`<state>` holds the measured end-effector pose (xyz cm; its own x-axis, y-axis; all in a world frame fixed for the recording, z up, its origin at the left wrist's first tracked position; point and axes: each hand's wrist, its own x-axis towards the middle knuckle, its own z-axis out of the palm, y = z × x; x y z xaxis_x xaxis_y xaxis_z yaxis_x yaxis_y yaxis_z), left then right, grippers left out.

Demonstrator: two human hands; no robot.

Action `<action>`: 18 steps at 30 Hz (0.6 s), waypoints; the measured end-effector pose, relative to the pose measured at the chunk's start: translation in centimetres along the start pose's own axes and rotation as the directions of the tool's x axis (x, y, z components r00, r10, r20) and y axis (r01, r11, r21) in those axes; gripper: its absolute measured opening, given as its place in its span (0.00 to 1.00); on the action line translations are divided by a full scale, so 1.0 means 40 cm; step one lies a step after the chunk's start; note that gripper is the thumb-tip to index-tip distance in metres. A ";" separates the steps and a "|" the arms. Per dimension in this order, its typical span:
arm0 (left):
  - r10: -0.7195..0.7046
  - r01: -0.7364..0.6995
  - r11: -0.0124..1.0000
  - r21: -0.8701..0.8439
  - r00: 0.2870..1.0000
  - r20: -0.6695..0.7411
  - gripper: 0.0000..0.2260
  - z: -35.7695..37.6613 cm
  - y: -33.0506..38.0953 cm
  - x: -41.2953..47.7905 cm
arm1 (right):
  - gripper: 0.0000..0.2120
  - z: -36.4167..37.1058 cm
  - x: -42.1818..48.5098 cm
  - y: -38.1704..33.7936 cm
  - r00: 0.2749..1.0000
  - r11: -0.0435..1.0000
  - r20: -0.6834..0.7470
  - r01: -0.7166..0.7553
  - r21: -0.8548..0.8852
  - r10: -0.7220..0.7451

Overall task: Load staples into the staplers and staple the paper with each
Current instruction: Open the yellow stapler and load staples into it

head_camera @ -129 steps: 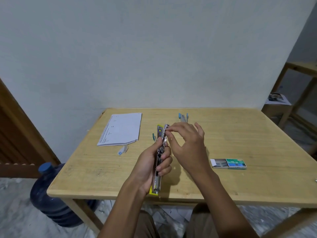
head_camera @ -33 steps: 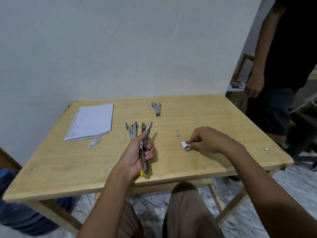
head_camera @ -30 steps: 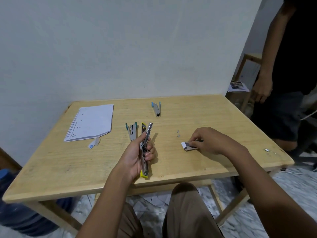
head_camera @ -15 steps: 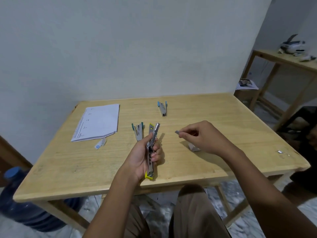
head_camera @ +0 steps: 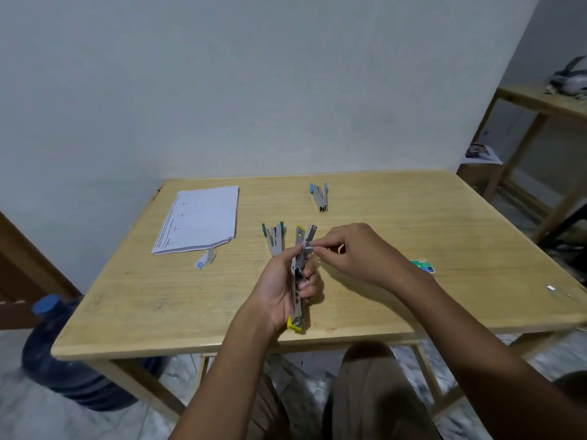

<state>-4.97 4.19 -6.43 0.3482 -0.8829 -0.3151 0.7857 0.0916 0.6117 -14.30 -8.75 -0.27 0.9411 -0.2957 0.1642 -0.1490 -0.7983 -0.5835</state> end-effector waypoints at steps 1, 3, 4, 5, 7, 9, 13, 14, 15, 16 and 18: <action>-0.003 0.003 1.000 0.002 1.000 -0.001 0.20 0.001 0.000 0.000 | 0.10 0.001 0.002 -0.001 1.000 1.000 0.009 0.010 -0.013 -0.010; -0.008 0.008 1.000 0.004 1.000 -0.007 0.19 0.001 0.000 -0.001 | 0.10 0.002 0.005 -0.007 0.999 0.998 0.035 0.026 -0.061 -0.023; -0.005 0.005 1.000 0.004 1.000 -0.012 0.19 0.001 0.001 -0.001 | 0.11 0.001 0.007 -0.010 0.998 0.995 0.049 0.034 -0.094 -0.029; -0.001 0.001 1.000 0.005 1.000 -0.018 0.19 0.001 0.001 -0.001 | 0.11 -0.002 0.009 -0.013 0.997 0.992 0.062 0.044 -0.117 -0.037; -0.001 0.001 1.000 -0.005 1.000 -0.030 0.19 0.002 0.002 -0.001 | 0.11 -0.010 0.014 -0.020 0.995 0.988 0.088 0.055 -0.147 -0.043; -0.013 0.012 0.999 -0.035 0.999 -0.034 0.18 0.005 0.002 -0.002 | 0.11 -0.020 0.018 -0.028 0.992 0.983 0.122 0.052 -0.179 -0.031; -0.011 0.009 0.999 -0.047 0.999 -0.030 0.19 0.009 0.003 -0.006 | 0.11 -0.031 0.026 -0.046 0.984 0.970 0.178 0.042 -0.239 0.001; 0.000 -0.001 0.999 -0.046 1.000 -0.027 0.18 0.011 0.004 -0.007 | 0.11 -0.032 0.029 -0.049 0.983 0.965 0.182 0.042 -0.258 0.006; 0.014 -0.015 0.999 -0.046 1.000 -0.026 0.17 0.015 0.005 -0.007 | 0.11 -0.032 0.032 -0.051 0.983 0.960 0.182 0.041 -0.277 0.010; 0.028 -0.029 0.999 -0.045 0.999 -0.027 0.15 0.018 0.005 -0.008 | 0.11 -0.030 0.036 -0.052 0.983 0.955 0.181 0.040 -0.295 0.015; 0.047 -0.048 0.998 -0.042 0.998 -0.031 0.13 0.021 0.004 -0.008 | 0.11 -0.022 0.038 -0.049 0.984 0.947 0.175 0.040 -0.319 0.018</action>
<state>-5.39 4.09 -5.62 0.4001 -0.8631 -0.3084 0.7890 0.1531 0.5951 -12.87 -8.10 1.82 0.9769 -0.2132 0.0119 -0.2005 -0.9351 -0.2922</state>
